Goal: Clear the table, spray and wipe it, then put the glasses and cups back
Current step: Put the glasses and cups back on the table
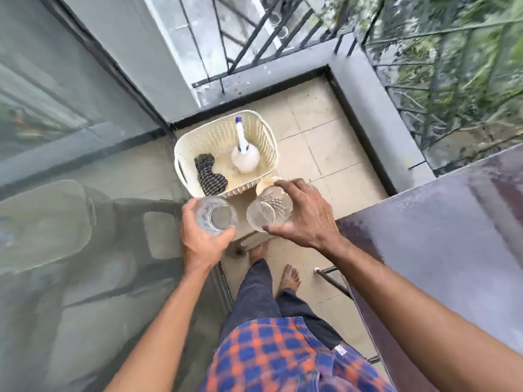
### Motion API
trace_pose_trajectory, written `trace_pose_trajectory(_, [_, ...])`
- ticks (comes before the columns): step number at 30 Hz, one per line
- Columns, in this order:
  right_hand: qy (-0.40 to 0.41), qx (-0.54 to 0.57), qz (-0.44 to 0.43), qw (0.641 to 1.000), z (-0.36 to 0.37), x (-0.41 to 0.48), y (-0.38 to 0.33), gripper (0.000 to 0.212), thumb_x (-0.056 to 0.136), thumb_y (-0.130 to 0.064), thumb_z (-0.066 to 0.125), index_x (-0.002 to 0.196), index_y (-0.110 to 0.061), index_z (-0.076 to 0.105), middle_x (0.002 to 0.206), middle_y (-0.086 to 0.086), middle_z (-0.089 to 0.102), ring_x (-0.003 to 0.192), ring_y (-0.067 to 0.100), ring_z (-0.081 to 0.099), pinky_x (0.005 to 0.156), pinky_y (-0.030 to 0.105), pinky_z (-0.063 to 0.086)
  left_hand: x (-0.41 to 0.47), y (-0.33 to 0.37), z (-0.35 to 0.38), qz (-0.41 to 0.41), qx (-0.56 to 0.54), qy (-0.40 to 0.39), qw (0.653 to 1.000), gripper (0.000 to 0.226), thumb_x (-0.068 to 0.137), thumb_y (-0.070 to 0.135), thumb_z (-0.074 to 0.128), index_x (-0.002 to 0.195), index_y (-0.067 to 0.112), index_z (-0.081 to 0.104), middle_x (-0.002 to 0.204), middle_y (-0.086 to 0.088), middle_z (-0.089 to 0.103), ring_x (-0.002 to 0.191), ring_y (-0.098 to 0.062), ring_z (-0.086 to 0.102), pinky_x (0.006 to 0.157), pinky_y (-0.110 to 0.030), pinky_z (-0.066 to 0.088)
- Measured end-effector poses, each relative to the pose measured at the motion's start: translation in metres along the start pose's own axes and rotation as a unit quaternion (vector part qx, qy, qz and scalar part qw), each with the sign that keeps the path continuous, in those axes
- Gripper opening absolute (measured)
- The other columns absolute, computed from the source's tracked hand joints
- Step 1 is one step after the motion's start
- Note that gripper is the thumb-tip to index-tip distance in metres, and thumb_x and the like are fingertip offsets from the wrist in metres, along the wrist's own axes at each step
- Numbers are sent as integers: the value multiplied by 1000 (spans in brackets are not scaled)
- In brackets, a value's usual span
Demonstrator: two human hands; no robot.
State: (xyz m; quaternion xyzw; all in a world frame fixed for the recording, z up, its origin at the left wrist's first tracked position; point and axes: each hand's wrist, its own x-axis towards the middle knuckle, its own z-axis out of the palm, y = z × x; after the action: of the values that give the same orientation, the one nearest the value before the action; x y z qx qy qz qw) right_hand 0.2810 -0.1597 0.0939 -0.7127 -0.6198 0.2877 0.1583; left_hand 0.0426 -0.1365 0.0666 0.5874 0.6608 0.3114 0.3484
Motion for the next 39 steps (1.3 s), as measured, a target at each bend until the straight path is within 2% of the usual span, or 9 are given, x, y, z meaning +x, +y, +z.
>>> trace_pose_trajectory(4, [117, 41, 73, 990, -55, -41, 22, 98, 57, -75, 66, 143, -30, 61, 130, -3, 63, 110, 25, 54, 90, 39, 49, 17, 64, 22, 77, -4, -80, 994, 79, 59, 30, 94, 122, 33, 46, 117, 10, 60, 107, -9, 60, 99, -28, 49])
trace_pose_trajectory(7, [191, 78, 134, 969, -83, -73, 48, 94, 60, -70, 77, 142, -27, 62, 128, 2, 63, 113, 28, 59, 97, 41, 50, 29, 111, 51, 133, -1, -158, 978, 79, 57, 43, 93, 120, 36, 45, 116, 9, 60, 106, -9, 61, 95, -27, 49])
trace_pose_trajectory(10, [264, 97, 222, 934, -112, -108, 71, 88, 61, -62, 83, 141, -29, 63, 126, 1, 63, 113, 26, 61, 93, 36, 49, 31, 156, 92, 184, 5, -243, 953, 79, 59, 33, 95, 121, 29, 47, 115, 7, 61, 103, -9, 61, 93, -32, 52])
trace_pose_trajectory(14, [341, 113, 346, 867, -135, -157, 98, 88, 63, -45, 98, 142, -28, 63, 128, -3, 58, 114, 22, 63, 94, 29, 48, 15, 206, 156, 244, -7, -354, 903, 79, 59, 25, 96, 124, 21, 51, 117, 3, 63, 103, -10, 63, 94, -29, 52])
trace_pose_trajectory(17, [382, 120, 411, 819, -141, -191, 109, 88, 62, -44, 98, 142, -32, 62, 126, -7, 55, 114, 22, 66, 99, 42, 54, 3, 233, 201, 283, 0, -431, 857, 83, 54, 29, 97, 124, 22, 52, 117, 4, 64, 104, -11, 64, 94, -27, 51])
trace_pose_trajectory(22, [398, 91, 499, 764, -140, -240, 123, 87, 66, -51, 94, 143, -36, 59, 128, -8, 54, 115, 23, 65, 94, 38, 52, -22, 269, 273, 348, 12, -532, 771, 88, 52, 33, 96, 128, 23, 51, 114, 9, 64, 102, -7, 64, 94, -22, 50])
trace_pose_trajectory(26, [415, 95, 535, 730, -140, -265, 142, 88, 64, -55, 92, 144, -37, 58, 127, -9, 53, 115, 25, 65, 98, 41, 53, -49, 299, 320, 409, 39, -555, 723, 85, 52, 42, 94, 125, 29, 52, 113, 11, 64, 103, -10, 63, 96, -35, 51])
trace_pose_trajectory(31, [417, 92, 546, 721, -166, -282, 189, 91, 65, -59, 89, 147, -38, 55, 127, -9, 52, 119, 26, 64, 99, 43, 54, -83, 345, 371, 450, 80, -552, 697, 88, 57, 43, 91, 131, 21, 50, 117, 5, 63, 106, -16, 61, 94, -29, 48])
trace_pose_trajectory(39, [402, 73, 514, 754, -236, -286, 301, 98, 69, -60, 87, 155, -31, 49, 133, -2, 51, 124, 26, 60, 97, 40, 52, -121, 393, 456, 434, 106, -515, 732, 90, 57, 40, 92, 133, 17, 49, 118, 1, 61, 110, -19, 59, 97, -29, 43])
